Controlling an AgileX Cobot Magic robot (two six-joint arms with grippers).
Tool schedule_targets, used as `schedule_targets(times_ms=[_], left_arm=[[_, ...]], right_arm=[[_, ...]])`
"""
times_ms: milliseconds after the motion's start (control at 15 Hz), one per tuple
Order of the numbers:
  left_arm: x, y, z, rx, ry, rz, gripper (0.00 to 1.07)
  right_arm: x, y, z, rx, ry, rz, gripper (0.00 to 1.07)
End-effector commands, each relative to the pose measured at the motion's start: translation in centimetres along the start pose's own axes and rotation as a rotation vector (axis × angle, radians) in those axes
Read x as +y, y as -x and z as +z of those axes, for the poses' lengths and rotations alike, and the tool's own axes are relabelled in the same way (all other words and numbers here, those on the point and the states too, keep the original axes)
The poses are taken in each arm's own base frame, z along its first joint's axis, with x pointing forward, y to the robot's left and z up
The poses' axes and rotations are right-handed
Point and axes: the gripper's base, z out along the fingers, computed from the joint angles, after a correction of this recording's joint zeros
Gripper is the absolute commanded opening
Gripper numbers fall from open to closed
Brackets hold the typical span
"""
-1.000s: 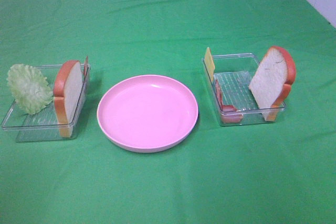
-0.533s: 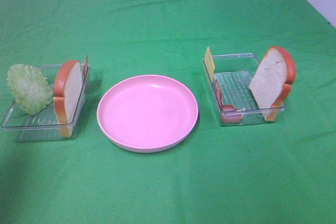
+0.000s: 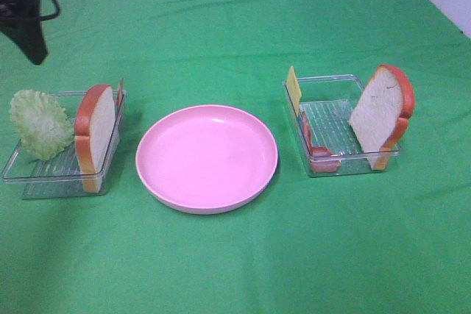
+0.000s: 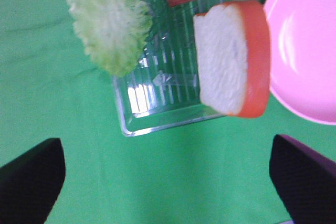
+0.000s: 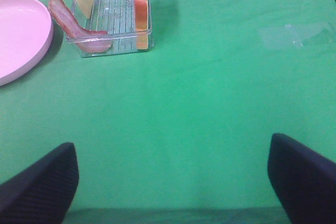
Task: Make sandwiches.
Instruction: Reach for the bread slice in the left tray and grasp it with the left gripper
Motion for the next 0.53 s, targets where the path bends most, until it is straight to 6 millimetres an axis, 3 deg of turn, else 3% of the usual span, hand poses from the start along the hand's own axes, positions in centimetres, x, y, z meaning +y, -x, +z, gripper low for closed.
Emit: schedule_targets(times_ms=[67, 267, 533], left_arm=[[-3.2, 1.0, 2.4, 0.135, -0.023, 0.025, 1.01], [-5.6, 2.5, 6.1, 0.195, -0.02, 0.027, 1.01], [-6.0, 2.7, 8.9, 0.267, -0.04, -0.004, 1.01]], right_arm=[[0.0, -0.1, -0.2, -0.038, 0.0, -0.014, 0.93], [0.0, -0.1, -0.2, -0.038, 0.0, -0.014, 0.93], [0.0, -0.1, -0.2, -0.038, 0.0, -0.014, 0.93]])
